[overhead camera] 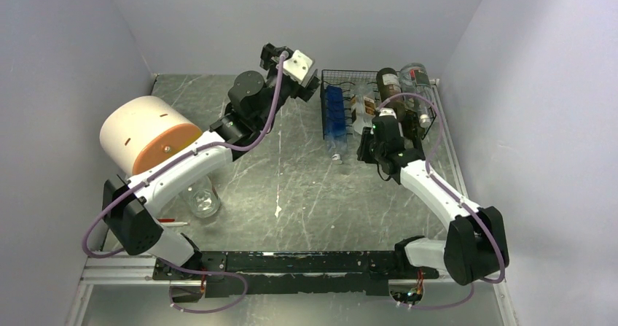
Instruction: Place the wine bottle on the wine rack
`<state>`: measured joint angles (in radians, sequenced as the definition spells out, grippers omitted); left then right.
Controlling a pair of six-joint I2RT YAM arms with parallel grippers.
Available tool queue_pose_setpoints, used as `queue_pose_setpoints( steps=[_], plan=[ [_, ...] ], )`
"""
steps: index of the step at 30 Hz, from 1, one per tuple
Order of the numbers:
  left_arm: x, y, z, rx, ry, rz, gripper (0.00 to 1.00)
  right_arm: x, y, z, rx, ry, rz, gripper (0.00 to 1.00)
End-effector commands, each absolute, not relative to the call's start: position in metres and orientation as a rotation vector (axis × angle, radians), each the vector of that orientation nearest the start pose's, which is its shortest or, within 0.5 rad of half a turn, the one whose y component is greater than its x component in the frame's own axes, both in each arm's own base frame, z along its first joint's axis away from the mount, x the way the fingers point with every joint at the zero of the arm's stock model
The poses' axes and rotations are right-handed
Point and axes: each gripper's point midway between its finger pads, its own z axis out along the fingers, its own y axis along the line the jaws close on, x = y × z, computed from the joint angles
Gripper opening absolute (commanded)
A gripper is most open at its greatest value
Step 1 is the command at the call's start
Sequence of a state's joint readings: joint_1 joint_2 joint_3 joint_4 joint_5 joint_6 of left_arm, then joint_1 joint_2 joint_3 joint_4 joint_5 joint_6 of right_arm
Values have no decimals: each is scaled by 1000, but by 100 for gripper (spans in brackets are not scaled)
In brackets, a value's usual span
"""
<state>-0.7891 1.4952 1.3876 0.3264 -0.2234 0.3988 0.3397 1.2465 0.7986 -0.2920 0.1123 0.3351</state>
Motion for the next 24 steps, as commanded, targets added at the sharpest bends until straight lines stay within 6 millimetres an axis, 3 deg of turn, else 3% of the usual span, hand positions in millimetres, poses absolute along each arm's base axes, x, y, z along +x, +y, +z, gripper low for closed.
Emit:
queue_pose_setpoints(
  steps=[1, 16, 24],
  plan=[
    [387, -316, 434, 595, 1218, -189, 98, 344, 122, 132, 1, 2244, 271, 0],
    [384, -318, 440, 582, 1253, -236, 98, 399, 124, 166, 35, 2154, 236, 0],
    [382, -318, 442, 594, 1249, -239, 98, 413, 121, 152, 26, 2179, 220, 2]
  ],
)
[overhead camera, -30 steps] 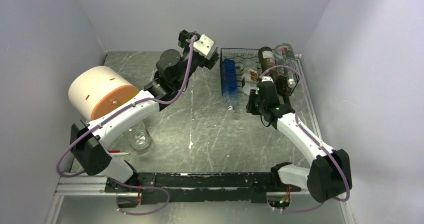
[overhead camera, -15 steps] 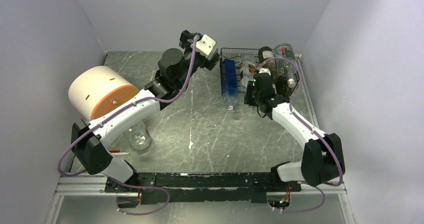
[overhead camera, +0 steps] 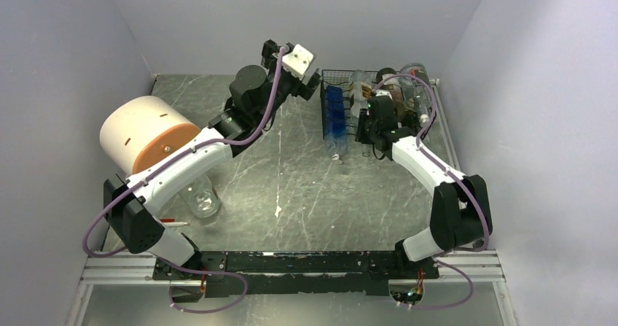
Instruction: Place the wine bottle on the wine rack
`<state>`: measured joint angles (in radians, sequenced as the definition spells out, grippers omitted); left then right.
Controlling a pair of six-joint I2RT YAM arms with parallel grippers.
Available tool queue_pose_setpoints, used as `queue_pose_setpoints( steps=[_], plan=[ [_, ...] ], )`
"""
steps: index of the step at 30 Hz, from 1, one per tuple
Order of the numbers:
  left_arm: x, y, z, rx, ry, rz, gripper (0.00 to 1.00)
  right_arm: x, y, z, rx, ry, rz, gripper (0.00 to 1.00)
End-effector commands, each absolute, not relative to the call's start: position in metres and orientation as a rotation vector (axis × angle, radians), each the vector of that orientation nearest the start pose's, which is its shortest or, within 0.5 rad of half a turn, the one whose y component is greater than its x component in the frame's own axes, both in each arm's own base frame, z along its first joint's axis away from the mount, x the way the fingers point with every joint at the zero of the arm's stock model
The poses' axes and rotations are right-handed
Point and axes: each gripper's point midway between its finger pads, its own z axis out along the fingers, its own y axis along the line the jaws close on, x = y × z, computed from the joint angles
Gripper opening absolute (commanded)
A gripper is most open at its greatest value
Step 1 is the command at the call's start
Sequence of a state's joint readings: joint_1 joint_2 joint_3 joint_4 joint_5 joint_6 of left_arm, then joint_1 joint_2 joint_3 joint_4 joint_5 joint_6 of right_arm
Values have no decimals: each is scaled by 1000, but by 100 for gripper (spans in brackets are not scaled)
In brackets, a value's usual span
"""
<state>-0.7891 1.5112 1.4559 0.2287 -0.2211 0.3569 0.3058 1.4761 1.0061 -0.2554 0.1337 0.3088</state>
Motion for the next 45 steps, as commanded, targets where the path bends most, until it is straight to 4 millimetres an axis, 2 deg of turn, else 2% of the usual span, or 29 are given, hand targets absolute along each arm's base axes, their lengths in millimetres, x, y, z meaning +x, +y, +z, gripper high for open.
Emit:
queue_pose_setpoints(
  steps=[1, 4, 6, 10, 13, 15, 19, 23, 25, 26, 27, 30, 35, 38, 44, 45],
  plan=[
    [382, -319, 441, 597, 1249, -242, 98, 414, 120, 151, 25, 2182, 217, 3],
    [380, -320, 441, 605, 1248, -252, 98, 418, 118, 146, 43, 2203, 208, 14],
    [379, -321, 443, 609, 1240, -259, 98, 419, 115, 147, 70, 2231, 190, 26],
    [377, -318, 460, 561, 1221, -283, 98, 418, 113, 169, 94, 2173, 211, 60],
    [369, -318, 467, 540, 1205, -345, 98, 411, 112, 190, 105, 2104, 239, 78],
    [364, -318, 467, 522, 1218, -390, 98, 404, 108, 202, 101, 2078, 233, 84],
    [355, -306, 454, 433, 1316, -460, 98, 384, 103, 226, 63, 2042, 230, 87],
    [338, -290, 433, 356, 1407, -527, 98, 358, 116, 250, -13, 1994, 359, 86],
    [327, -286, 423, 358, 1437, -562, 98, 344, 129, 262, -61, 1956, 454, 84],
    [321, -284, 418, 367, 1453, -575, 98, 335, 137, 260, -83, 1949, 501, 82],
    [316, -280, 414, 374, 1470, -580, 98, 327, 145, 267, -108, 1919, 553, 81],
    [303, -266, 400, 378, 1536, -567, 98, 307, 175, 275, -176, 1855, 695, 78],
    [287, -226, 376, 305, 1635, -474, 98, 277, 239, 279, -303, 1776, 808, 76],
    [277, -200, 385, 225, 1618, -441, 98, 266, 276, 271, -352, 1766, 865, 75],
    [259, -156, 423, 88, 1523, -407, 98, 247, 355, 262, -443, 1709, 940, 75],
    [257, -147, 429, 54, 1517, -393, 98, 246, 371, 253, -465, 1717, 938, 75]
  ],
)
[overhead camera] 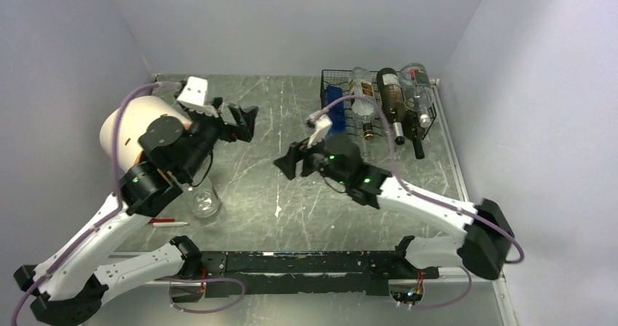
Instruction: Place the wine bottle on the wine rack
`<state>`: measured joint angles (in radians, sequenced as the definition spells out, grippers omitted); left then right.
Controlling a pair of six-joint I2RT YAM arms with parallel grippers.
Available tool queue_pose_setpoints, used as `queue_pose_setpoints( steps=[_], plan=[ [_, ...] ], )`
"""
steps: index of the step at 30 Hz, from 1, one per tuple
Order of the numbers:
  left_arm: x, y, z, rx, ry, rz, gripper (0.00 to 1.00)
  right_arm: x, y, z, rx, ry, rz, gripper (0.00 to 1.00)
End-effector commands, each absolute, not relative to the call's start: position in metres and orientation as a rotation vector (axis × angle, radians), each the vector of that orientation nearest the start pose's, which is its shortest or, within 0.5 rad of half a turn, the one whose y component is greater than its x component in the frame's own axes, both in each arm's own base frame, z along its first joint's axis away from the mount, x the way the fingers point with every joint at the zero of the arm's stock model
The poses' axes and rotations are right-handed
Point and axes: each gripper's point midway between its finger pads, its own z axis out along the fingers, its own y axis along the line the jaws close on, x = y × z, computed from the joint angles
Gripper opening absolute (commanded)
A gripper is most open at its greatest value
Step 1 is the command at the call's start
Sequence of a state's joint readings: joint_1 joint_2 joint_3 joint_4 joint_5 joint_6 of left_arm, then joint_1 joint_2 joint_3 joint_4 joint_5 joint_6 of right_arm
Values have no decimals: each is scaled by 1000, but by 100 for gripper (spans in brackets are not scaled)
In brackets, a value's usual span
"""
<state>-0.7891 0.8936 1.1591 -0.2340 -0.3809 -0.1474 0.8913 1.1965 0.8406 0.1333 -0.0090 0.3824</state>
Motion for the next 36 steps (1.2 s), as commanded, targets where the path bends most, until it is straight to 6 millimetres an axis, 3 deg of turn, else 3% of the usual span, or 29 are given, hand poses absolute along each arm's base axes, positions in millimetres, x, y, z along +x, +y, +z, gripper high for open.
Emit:
queue_pose_setpoints(
  steps=[1, 10, 15, 25, 27, 31, 36],
  plan=[
    [254, -138, 432, 23, 1520, -377, 98, 244, 384, 252, -479, 1710, 941, 75],
    [219, -76, 451, -79, 1489, -292, 98, 218, 506, 245, -643, 1617, 1000, 81],
    [204, -55, 462, -91, 1442, -273, 98, 205, 551, 246, -714, 1556, 1030, 81],
    [190, -39, 466, -102, 1400, -277, 98, 191, 597, 243, -850, 1509, 1068, 77],
    [188, -39, 466, -88, 1398, -286, 98, 192, 604, 227, -868, 1531, 1049, 74],
    [184, -43, 465, -53, 1391, -309, 98, 192, 612, 221, -899, 1524, 1021, 64],
    [182, -45, 465, -46, 1401, -328, 98, 198, 612, 218, -899, 1518, 941, 44]
  ],
)
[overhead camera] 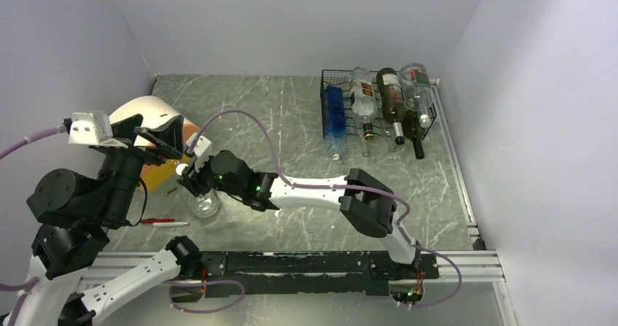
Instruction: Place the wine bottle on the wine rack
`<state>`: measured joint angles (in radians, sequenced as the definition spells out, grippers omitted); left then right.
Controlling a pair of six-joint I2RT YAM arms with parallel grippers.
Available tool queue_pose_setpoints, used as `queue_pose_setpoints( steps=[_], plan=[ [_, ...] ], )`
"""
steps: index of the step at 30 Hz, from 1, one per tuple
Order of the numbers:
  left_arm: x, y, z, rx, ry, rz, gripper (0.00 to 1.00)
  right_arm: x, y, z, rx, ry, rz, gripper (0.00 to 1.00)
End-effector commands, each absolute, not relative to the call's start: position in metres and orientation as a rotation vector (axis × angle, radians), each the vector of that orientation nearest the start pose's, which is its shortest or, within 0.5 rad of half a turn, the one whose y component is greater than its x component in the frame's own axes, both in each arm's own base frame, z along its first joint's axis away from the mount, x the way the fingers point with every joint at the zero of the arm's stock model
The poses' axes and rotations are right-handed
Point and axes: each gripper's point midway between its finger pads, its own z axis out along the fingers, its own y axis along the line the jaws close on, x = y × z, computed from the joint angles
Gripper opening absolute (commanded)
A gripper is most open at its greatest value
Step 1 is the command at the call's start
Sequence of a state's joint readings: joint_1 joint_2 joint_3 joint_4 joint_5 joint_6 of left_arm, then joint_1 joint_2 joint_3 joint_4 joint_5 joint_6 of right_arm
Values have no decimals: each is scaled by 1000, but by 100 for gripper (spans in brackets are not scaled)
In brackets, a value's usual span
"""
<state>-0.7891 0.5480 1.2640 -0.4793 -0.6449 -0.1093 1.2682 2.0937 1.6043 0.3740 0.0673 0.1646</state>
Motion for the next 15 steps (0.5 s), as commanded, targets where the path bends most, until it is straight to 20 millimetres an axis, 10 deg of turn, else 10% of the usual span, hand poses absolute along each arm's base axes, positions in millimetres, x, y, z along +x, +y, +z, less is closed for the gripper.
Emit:
queue_pose_setpoints(
  steps=[1, 6, 15],
  plan=[
    [182, -45, 465, -47, 1402, -333, 98, 199, 610, 218, -902, 1515, 929, 36],
    [182, -50, 463, -36, 1406, -349, 98, 204, 594, 230, -852, 1486, 881, 10],
    [190, -69, 457, 45, 1444, -353, 98, 226, 515, 278, -634, 1468, 688, 1]
  ],
)
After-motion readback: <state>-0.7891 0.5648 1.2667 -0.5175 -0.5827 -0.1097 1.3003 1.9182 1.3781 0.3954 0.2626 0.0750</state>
